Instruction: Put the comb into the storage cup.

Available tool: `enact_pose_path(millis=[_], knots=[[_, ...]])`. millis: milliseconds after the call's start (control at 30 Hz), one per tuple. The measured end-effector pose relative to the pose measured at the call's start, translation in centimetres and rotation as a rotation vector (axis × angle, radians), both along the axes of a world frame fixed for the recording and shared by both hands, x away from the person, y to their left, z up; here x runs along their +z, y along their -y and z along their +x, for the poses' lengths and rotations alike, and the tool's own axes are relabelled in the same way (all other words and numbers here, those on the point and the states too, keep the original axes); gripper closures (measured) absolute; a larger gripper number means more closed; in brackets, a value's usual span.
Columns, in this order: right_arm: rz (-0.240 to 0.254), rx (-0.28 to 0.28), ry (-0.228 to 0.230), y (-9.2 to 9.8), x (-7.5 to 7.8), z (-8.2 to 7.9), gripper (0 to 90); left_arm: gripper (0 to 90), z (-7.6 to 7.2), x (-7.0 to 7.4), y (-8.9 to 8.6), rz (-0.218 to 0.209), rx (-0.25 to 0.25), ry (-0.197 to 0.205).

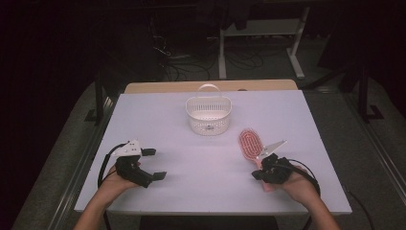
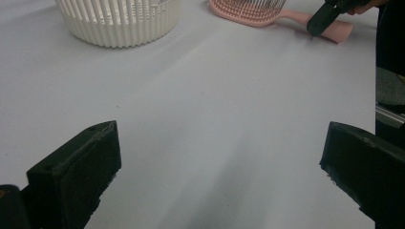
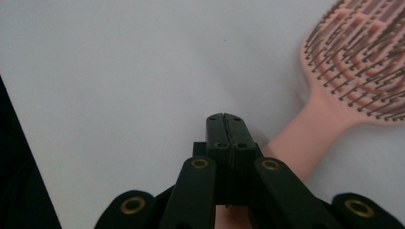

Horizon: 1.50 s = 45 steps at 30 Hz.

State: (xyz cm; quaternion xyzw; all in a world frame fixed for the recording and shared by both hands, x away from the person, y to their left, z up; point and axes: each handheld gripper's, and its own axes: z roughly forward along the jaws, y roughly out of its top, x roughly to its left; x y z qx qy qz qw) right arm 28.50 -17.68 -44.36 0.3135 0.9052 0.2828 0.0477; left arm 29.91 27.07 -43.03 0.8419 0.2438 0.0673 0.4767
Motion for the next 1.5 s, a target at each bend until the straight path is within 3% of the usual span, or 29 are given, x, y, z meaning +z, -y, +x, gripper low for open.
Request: enact_pose_path(millis=[867, 1300, 1500], knots=[[0.003, -0.162, 0.011, 5.2, 0.1, 1.1, 89.0, 0.0, 0.0, 0.0, 0.0, -0.003, -0.001, -0.003], [0.002, -0.198, 0.023, 6.5, 0.0, 1.3, 89.0, 0.0, 0.0, 0.0, 0.0, -0.002, -0.002, -0.003], [0.063, -0.203, 0.039, 6.9, 0.6, 1.2, 88.9, 0.0, 0.0, 0.1, 0.1, -0.001, -0.006, -0.002]])
